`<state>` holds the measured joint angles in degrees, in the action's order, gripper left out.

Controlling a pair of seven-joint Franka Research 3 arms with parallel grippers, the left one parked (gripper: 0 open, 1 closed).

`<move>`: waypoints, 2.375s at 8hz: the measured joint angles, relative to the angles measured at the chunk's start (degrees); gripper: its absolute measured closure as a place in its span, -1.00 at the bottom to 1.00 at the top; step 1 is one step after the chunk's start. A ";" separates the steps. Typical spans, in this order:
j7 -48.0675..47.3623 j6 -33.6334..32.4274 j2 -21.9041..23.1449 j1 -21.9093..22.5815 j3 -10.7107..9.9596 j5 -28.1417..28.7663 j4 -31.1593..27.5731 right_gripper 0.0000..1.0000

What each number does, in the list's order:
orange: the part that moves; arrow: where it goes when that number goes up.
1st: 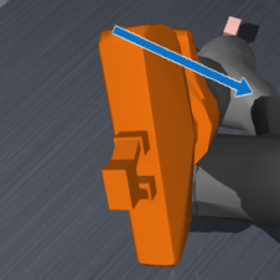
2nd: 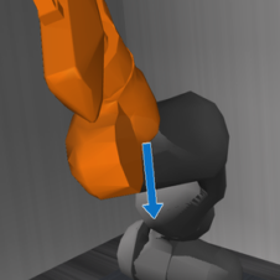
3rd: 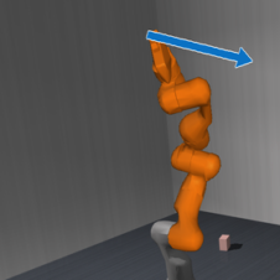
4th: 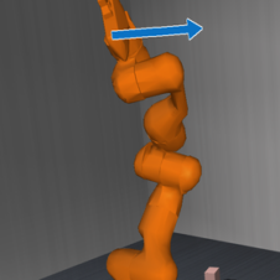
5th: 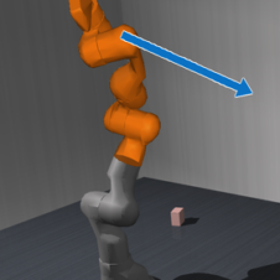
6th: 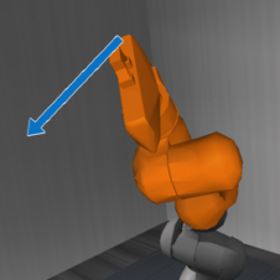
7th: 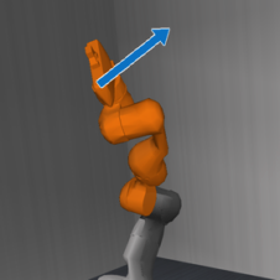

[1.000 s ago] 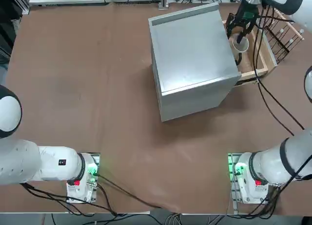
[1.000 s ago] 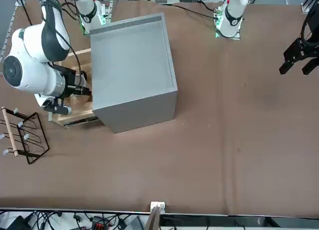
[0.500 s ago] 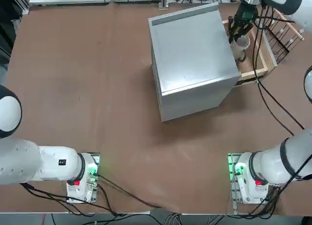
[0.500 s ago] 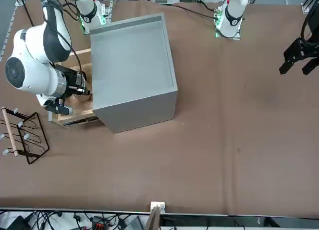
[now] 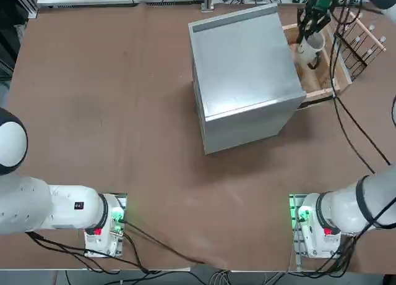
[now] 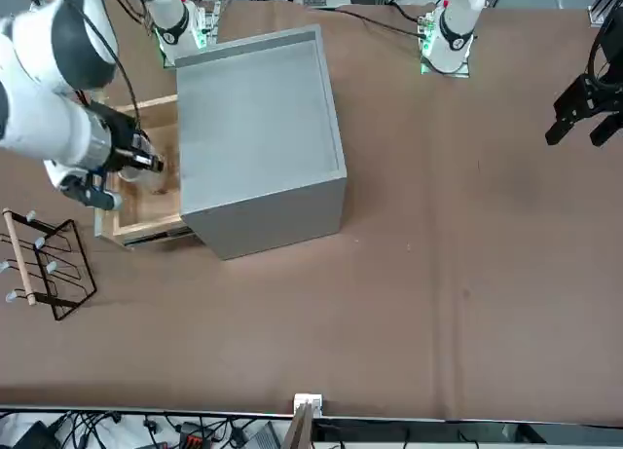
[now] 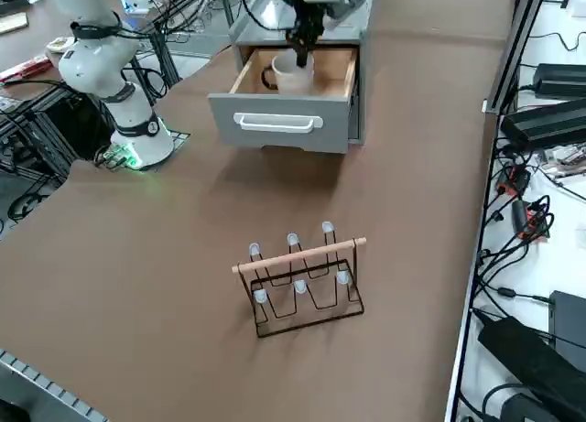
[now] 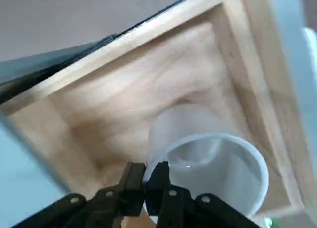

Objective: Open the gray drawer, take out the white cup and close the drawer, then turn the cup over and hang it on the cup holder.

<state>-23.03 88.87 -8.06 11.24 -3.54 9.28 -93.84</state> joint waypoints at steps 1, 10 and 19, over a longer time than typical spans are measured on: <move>-1.15 -3.41 0.87 -0.07 -0.62 -0.12 2.62 0.89; 40.26 -3.95 0.68 -9.79 -11.53 -12.50 2.06 0.89; 69.72 35.02 -0.10 -18.71 -11.52 -16.23 -30.44 0.89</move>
<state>46.69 123.89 -8.16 -7.48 -15.06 -6.95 -124.28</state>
